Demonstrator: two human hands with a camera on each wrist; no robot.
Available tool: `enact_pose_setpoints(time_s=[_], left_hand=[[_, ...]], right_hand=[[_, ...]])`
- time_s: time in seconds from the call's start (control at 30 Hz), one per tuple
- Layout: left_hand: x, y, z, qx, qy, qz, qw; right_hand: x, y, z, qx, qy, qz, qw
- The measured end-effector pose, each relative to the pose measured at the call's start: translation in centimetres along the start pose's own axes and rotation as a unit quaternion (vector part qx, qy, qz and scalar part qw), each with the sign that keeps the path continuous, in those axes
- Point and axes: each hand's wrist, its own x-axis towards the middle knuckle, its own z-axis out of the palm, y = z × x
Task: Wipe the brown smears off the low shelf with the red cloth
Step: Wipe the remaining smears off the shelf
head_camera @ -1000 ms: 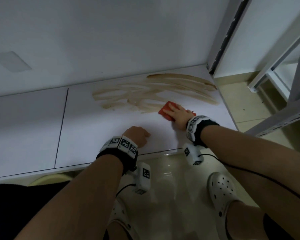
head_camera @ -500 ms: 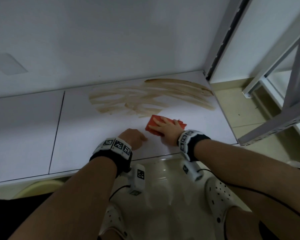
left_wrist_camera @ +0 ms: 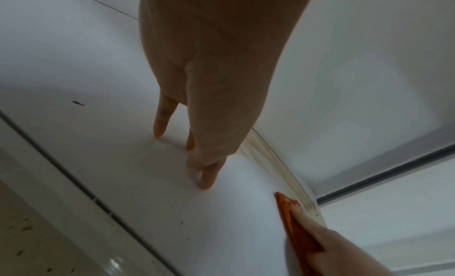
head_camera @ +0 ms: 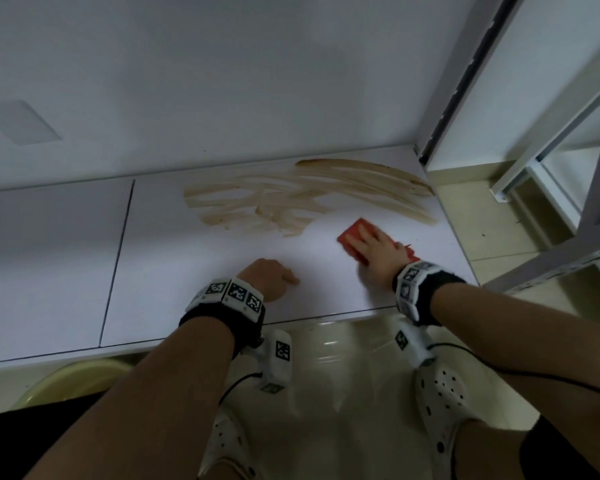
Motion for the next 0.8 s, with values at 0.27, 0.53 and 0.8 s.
enact_pose_setpoints(time_s=[0.27, 0.53, 0.8], left_hand=[[-0.7, 0.5, 0.2, 0.024, -0.004, -0.006, 1.000], [0.2, -0.2, -0.1, 0.025, -0.023, 0.003, 0.999], [0.4, 0.7, -0.2, 0.031, 0.005, -0.018, 0.999]], right_hand=[[4.1, -5.6, -0.6, -0.088, -0.042, -0.156, 0.983], [3.8, 1.2, -1.8, 0.047, -0.012, 0.044, 0.998], [0.3, -2.3, 1.3, -0.011, -0.022, -0.062, 0.998]])
